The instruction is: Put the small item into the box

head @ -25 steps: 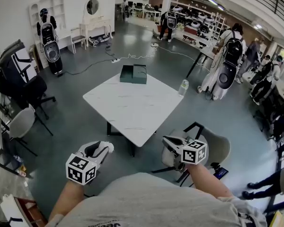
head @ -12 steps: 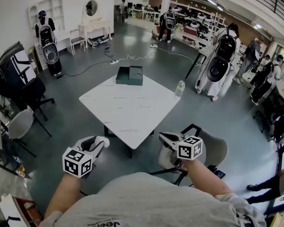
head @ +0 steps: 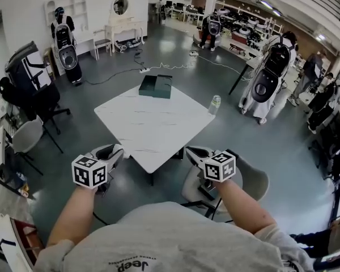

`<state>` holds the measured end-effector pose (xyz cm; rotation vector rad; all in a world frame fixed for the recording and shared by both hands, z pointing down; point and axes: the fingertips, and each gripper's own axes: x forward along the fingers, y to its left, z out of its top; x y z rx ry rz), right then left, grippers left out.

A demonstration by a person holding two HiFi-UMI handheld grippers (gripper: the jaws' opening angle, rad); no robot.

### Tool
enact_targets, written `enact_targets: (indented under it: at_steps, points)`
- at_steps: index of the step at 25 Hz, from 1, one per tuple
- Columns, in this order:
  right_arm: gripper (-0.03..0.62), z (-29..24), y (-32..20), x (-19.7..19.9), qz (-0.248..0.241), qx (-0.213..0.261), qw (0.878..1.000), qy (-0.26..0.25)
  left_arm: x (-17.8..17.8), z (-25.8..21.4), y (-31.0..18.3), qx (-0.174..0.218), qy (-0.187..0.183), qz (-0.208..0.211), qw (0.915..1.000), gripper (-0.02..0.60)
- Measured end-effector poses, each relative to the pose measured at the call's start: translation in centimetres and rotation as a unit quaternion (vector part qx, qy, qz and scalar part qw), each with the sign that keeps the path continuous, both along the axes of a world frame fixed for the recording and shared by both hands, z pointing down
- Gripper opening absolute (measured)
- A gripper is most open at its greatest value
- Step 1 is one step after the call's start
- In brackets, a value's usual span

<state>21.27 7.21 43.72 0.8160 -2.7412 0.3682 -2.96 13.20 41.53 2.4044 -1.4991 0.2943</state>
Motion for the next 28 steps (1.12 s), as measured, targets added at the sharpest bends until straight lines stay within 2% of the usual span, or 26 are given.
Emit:
enact_targets:
  at_steps: [4,12,22,28]
  points:
    - [0.008,-0.5,-0.5,0.9,-0.011,0.012,1.0,0.005,1.9,-0.2,-0.4,-0.008,0.029,-0.014,0.9994,0.158]
    - [0.008,0.1,-0.9,1.7,-0.031,0.011,0.999,-0.002,4.1,0.2,-1.0,-0.018,0.036,-0.023,0.9989,0.157]
    - [0.008,1.2,-2.9,1.2,-0.019,0.0,1.0,0.015,3.2,1.0,-3.6,-0.024,0.046,-0.008,0.9986,0.157]
    - [0.008,2.1,-6.0,-1.1,0.006,-0.008,0.999,0.031,0.3,1.6,-7.6,-0.018,0.055,0.018,0.9982,0.158]
